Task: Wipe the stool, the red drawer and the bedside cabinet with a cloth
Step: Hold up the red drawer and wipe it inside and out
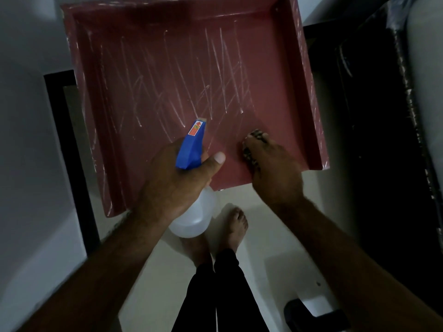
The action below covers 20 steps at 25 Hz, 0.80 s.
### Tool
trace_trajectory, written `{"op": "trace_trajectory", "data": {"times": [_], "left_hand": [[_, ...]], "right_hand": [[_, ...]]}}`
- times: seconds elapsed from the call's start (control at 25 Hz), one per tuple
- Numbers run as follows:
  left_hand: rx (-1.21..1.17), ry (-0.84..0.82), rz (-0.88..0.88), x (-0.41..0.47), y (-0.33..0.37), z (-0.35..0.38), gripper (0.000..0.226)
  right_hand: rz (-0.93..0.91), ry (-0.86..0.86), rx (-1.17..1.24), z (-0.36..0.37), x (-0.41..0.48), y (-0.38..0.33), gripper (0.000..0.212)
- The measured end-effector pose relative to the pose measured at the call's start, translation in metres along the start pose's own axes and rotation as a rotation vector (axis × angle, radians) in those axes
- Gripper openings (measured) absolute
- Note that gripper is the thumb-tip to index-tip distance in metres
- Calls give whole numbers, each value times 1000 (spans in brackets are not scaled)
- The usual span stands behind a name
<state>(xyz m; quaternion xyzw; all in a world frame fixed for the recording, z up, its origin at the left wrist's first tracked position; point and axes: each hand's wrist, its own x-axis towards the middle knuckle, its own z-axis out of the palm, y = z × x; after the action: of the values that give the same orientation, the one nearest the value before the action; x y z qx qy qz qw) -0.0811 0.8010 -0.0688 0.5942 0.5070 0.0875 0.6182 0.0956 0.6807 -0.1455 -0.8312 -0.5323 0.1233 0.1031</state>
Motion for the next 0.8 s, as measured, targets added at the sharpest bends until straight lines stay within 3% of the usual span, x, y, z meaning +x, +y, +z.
{"op": "trace_trajectory", "data": {"times": [0.12, 0.28, 0.32, 0.44, 0.52, 0.68, 0.8], "left_hand": [[-5, -18, 0, 4, 1, 2, 50], [-4, -16, -3, 11, 2, 5, 49], [-2, -20, -4, 13, 3, 6, 50], [13, -21, -10, 19, 6, 8, 51], [19, -13, -24, 20, 8, 9, 51], [30, 7, 1, 21, 14, 10, 49], [12, 33, 23, 20, 21, 9, 50]], "right_hand": [[-179, -57, -19, -2, 5, 12, 58], [121, 39, 1, -8, 28, 31, 53], [119, 49, -12, -7, 29, 26, 53], [-149, -21, -31, 0, 23, 12, 50], [-226, -97, -16, -5, 26, 20, 54], [45, 5, 19, -17, 45, 37, 55], [-28, -17, -20, -11, 41, 17, 53]]}}
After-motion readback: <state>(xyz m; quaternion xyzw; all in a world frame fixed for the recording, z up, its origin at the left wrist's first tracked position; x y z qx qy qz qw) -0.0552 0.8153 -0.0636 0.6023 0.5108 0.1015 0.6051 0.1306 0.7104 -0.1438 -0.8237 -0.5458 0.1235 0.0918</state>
